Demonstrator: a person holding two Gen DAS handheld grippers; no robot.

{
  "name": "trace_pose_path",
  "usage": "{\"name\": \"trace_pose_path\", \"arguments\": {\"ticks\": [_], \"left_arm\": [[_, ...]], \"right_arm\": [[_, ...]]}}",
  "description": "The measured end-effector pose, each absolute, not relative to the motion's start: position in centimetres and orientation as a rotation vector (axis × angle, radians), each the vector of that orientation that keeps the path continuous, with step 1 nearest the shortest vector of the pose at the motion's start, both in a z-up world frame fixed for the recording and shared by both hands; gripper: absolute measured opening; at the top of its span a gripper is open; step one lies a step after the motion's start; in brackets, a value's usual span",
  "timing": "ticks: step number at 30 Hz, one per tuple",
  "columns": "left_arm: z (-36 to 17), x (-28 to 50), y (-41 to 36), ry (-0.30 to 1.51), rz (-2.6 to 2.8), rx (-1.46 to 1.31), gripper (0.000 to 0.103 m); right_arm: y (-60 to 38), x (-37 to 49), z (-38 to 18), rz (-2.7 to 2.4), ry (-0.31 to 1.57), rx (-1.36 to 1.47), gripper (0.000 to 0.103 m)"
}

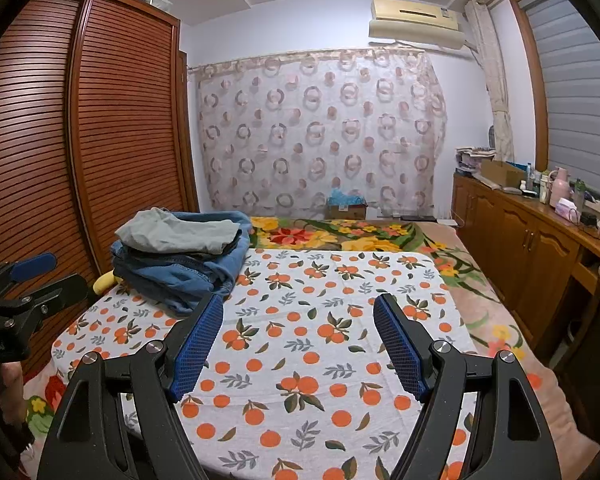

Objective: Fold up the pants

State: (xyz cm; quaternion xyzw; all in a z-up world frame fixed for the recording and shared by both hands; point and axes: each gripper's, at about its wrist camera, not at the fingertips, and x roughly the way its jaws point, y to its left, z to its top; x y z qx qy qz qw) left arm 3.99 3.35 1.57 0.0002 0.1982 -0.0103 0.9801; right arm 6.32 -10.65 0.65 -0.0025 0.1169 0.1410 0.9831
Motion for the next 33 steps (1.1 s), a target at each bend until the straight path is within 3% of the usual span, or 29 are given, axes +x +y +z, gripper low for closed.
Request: {"name": "trace_pose_path", "arguments": {"ticks": [33], "left_arm": [[1.52, 3.89, 3.37, 0.398, -0.019, -0.002, 0.102]], "right_arm": [[-10.58, 5.62, 0.59, 0.278, 0.229, 0.004, 0.080]]}}
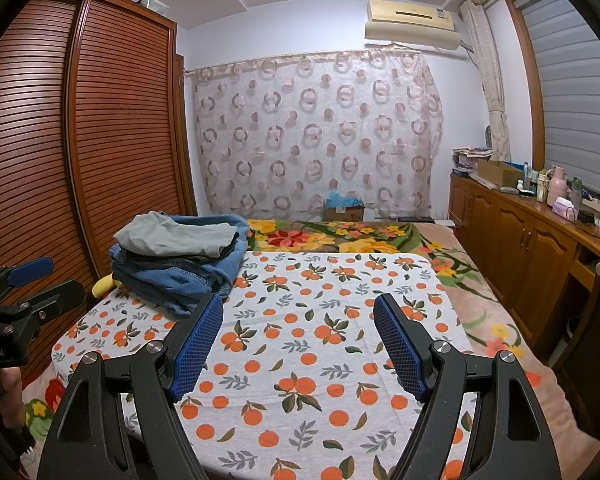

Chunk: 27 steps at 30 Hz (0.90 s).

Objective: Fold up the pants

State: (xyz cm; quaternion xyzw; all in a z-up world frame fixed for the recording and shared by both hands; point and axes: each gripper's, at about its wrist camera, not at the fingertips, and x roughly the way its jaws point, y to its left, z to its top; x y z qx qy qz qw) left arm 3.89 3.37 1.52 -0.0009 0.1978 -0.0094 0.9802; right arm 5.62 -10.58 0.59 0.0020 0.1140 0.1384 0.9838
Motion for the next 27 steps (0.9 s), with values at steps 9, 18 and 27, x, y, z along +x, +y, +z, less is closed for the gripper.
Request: {"name": "trace_pose_path", "arguments": {"ticks": [9, 18, 27], "left_arm": [[1.48, 3.78, 3.42, 0.398, -0.020, -0.002, 0.102], [1.48, 3.87, 3.32, 0.399, -0.019, -0.002, 0.102], [1.40, 3.74, 3.37, 0.398, -0.020, -0.002, 0.102]], "right_arm": [[-10.61, 5.51, 0.64, 0.276, 0.227, 0.005, 0.080], [-10.64, 5.51, 0.62, 0.276, 0.227, 0.005, 0.080], [-10.74, 5.46, 0.62, 0.277, 0.226, 0.005, 0.080]]}}
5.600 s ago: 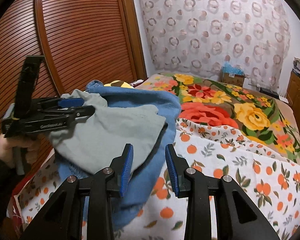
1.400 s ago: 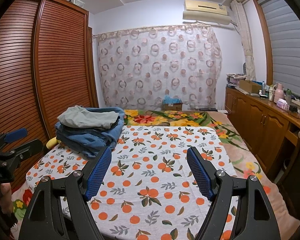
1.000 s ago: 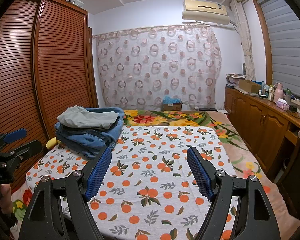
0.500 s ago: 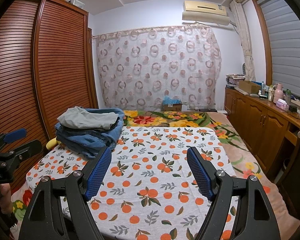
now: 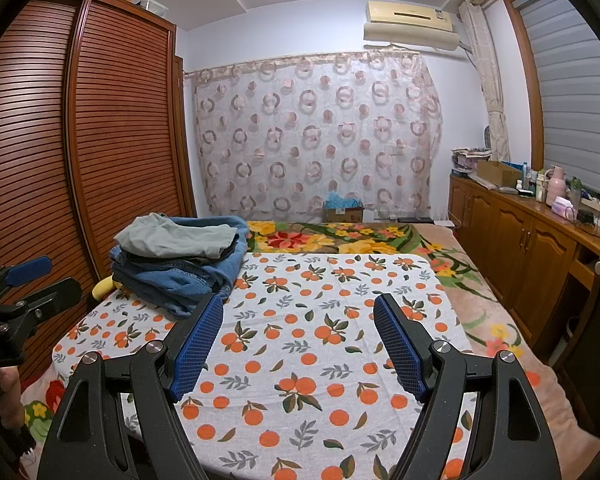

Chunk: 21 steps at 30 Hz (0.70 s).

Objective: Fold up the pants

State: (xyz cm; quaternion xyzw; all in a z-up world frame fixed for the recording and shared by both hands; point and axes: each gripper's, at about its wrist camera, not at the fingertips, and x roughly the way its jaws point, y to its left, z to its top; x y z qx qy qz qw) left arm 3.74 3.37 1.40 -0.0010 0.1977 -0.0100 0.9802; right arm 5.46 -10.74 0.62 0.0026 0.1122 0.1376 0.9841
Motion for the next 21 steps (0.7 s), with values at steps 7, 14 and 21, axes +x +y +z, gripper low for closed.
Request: {"name": "trace_pose_path", "arguments": {"ticks": [7, 14, 21], "left_arm": [[1.39, 3.82, 3.31, 0.398, -0.019, -0.001, 0.102], [1.35, 3.82, 3.31, 0.397, -0.019, -0.001, 0.102], [1.31, 3.81, 3.31, 0.397, -0.020, -0.003, 0.102]], "right_arm": [[-10.74, 5.44, 0.63, 0.276, 0.225, 0.005, 0.080], [-10.71, 5.37, 0.73, 0.274, 0.222, 0.006, 0.080], [-10.76, 5.37, 0.67, 0.274, 0.222, 0.005, 0.080]]}}
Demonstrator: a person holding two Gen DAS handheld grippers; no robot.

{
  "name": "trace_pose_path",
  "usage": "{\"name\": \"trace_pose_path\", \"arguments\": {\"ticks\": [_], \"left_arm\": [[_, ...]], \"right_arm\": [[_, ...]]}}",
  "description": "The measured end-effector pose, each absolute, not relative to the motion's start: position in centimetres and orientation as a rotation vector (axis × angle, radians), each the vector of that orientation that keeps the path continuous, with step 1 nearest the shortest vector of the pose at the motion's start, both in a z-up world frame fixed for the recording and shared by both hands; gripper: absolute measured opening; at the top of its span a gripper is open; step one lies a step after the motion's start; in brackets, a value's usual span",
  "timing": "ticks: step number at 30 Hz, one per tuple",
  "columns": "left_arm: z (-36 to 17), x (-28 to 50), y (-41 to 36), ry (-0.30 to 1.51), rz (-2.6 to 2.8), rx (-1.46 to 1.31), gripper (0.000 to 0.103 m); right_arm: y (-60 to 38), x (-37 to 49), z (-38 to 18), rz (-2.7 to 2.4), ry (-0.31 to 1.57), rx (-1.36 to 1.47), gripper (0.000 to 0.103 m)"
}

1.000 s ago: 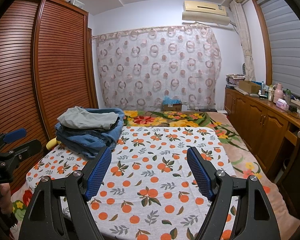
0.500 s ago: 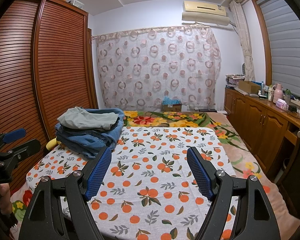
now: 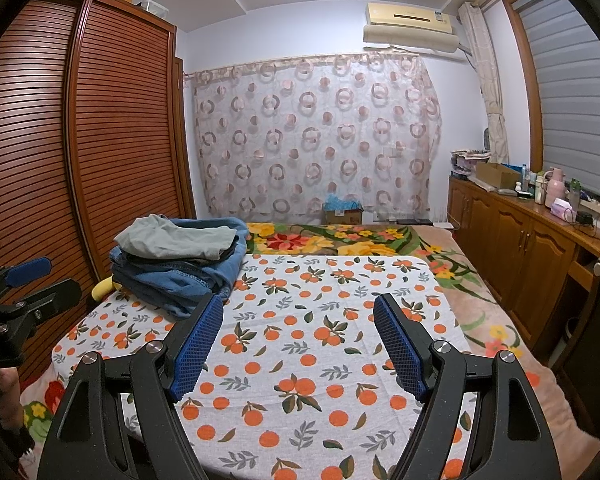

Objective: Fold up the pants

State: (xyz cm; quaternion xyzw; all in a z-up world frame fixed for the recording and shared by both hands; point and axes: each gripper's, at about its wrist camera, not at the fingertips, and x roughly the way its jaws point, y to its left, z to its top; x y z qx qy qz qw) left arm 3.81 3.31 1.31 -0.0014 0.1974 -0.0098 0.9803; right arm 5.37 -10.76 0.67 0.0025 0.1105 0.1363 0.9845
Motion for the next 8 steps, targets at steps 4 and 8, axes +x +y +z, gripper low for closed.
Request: {"name": "trace_pose_path", "arguments": {"ticks": [4, 8], "left_arm": [[1.28, 3.80, 3.31, 0.397, -0.020, -0.004, 0.102], [1.27, 3.79, 3.31, 0.397, -0.020, -0.002, 0.102]], "right_arm": [[-10.78, 5.37, 0.66, 0.274, 0.222, 0.006, 0.080], [-10.81, 5.31, 0.66, 0.274, 0.221, 0.006, 0.080]]}}
